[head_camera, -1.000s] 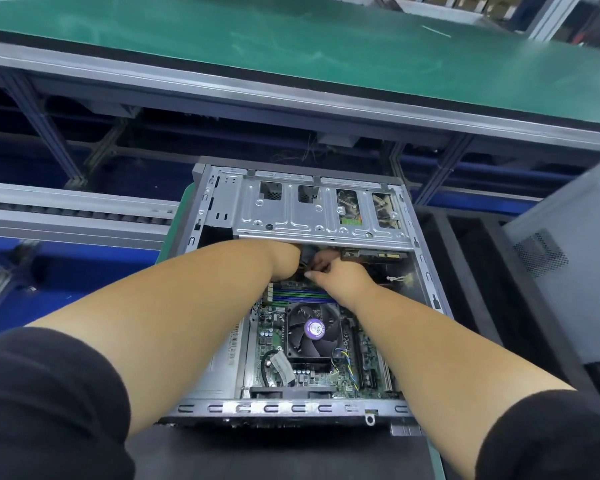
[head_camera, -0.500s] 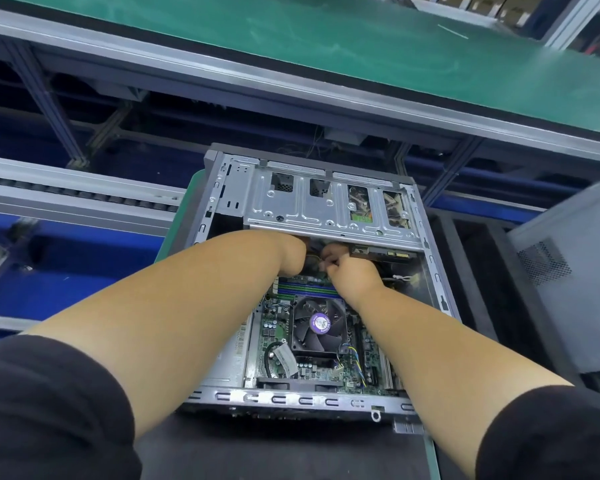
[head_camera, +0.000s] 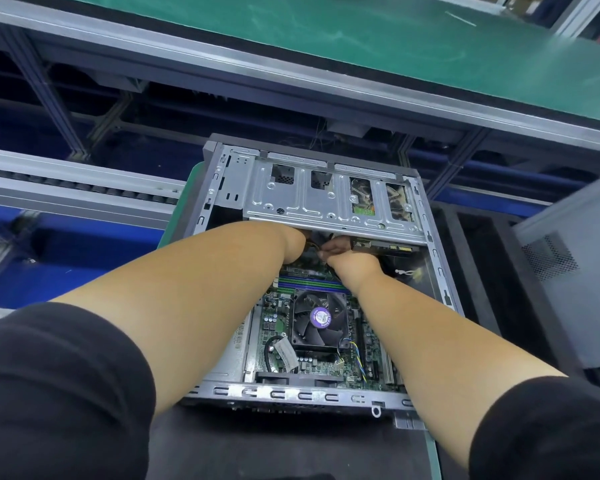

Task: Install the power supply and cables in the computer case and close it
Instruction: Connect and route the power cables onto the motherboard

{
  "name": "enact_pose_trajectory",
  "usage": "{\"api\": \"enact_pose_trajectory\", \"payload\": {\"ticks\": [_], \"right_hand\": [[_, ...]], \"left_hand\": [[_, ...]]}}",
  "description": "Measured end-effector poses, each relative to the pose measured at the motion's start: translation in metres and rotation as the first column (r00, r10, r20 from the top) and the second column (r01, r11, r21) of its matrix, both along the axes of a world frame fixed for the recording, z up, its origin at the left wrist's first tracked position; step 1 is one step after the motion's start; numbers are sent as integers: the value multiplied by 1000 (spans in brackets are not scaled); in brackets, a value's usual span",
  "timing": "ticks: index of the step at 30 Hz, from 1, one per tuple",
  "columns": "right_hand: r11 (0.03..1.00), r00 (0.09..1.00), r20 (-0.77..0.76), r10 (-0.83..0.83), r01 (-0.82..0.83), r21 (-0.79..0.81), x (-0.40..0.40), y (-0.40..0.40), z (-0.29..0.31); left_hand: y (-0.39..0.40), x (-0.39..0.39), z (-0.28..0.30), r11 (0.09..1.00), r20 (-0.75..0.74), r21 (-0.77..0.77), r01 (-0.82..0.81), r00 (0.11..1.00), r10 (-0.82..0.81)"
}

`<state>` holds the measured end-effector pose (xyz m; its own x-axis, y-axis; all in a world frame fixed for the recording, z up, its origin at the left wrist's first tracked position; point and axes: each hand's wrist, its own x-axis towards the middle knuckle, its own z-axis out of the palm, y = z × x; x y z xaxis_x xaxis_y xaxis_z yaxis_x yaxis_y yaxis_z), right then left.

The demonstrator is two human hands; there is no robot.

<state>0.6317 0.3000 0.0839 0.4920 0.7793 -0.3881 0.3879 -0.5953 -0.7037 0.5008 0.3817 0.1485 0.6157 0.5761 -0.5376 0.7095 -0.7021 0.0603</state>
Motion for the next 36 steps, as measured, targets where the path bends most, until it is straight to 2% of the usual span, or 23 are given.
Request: {"api": "enact_pose_trajectory", "payload": {"ticks": [8,11,16,21,30,36], "right_hand": [[992,993,67,100,-94,-90,-1,5,2],[982,977,162,138,-115,-148,0,4,3],[985,979,139,151,-138,-103,5,7,-3],[974,977,128,170,-148,-169,7,9,-6],[998,998,25,61,-61,-27,7,5,-7],[988,992,12,129,-127,-90,9,8,-3]], "left_hand": [[0,0,-1,1000,44,-31,-3,999,4],[-3,0,3,1000,20,4,17,1000,-17],[-3,0,2,1000,28,9,-4,1000,3],[0,0,0,999,33,-18,-36,999,36],[0,1,-4,1000,54,-10,-7,999,7],[0,1,-4,1000,62,-18,-2,998,3]]}}
